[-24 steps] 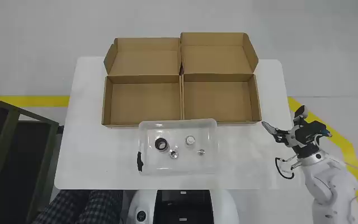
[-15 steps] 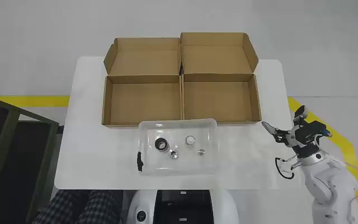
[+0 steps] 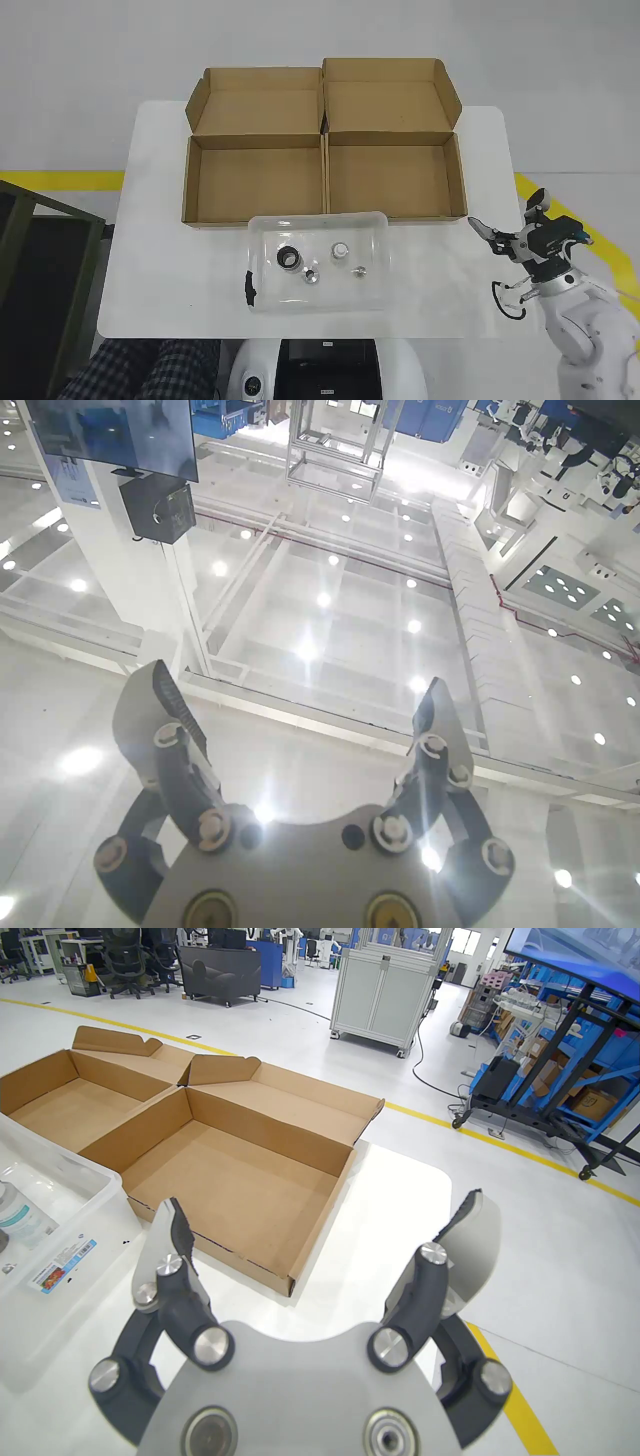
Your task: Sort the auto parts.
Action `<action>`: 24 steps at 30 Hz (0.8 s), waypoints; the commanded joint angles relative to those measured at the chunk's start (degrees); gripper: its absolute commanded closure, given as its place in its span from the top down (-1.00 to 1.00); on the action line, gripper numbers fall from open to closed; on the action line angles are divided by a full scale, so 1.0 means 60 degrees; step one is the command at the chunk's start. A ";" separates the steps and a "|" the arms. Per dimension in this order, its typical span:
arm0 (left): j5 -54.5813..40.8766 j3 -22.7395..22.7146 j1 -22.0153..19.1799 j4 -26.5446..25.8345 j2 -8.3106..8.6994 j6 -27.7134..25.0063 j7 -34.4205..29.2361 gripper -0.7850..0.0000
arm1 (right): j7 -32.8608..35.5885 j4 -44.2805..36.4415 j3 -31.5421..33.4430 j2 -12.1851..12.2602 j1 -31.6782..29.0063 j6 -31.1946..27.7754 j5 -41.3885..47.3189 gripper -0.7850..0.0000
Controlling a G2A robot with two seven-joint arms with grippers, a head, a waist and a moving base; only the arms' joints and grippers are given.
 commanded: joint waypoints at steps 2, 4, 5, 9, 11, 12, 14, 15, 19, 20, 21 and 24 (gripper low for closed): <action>0.0000 0.0000 0.0000 0.0000 0.0000 0.0000 0.0000 1.00 | 0.0440 -0.0157 -0.0222 0.0036 0.0066 -0.0066 -0.0560 1.00; 0.0000 0.0000 0.0000 0.0000 0.0000 0.0000 0.0000 1.00 | 0.0619 -0.0059 -0.0436 0.0050 0.0203 -0.0318 -0.0425 1.00; 0.0000 0.0000 0.0000 0.0000 0.0000 0.0000 0.0000 1.00 | 0.0727 -0.0033 -0.0542 0.0061 0.0296 -0.0427 -0.0441 1.00; 0.0000 0.0000 0.0000 0.0000 0.0000 0.0000 0.0000 1.00 | 0.0910 0.0107 -0.1059 0.0086 0.0657 -0.0932 -0.0209 1.00; 0.0000 0.0000 0.0000 0.0000 0.0000 0.0000 0.0000 1.00 | 0.0979 0.0171 -0.1266 0.0093 0.0829 -0.1065 -0.0052 1.00; 0.0000 0.0000 0.0000 0.0000 0.0000 0.0000 0.0000 1.00 | 0.1041 0.0170 -0.1371 0.0098 0.0917 -0.1115 -0.0030 1.00; 0.0000 0.0000 0.0000 0.0000 0.0000 0.0000 0.0000 1.00 | 0.1173 0.0149 -0.1624 0.0109 0.1117 -0.1272 -0.0029 1.00; 0.0000 0.0000 0.0000 0.0000 0.0000 0.0000 0.0000 1.00 | 0.1203 0.0171 -0.1788 0.0110 0.1224 -0.1410 0.0080 1.00; 0.0000 0.0000 0.0000 0.0000 0.0000 0.0000 0.0000 1.00 | 0.1520 0.0187 -0.2377 0.0126 0.1711 -0.1864 0.0320 1.00; 0.0000 0.0000 0.0000 0.0000 0.0000 0.0000 0.0000 1.00 | 0.1626 0.0164 -0.2510 0.0129 0.1825 -0.1935 0.0361 1.00; 0.0000 0.0000 0.0000 0.0000 0.0000 0.0000 0.0000 1.00 | 0.1697 0.0151 -0.2665 0.0129 0.1921 -0.2020 0.0468 1.00; 0.0000 0.0000 0.0000 0.0000 0.0000 0.0000 0.0000 1.00 | 0.2140 0.0073 -0.3165 0.0135 0.2209 -0.2280 0.0560 1.00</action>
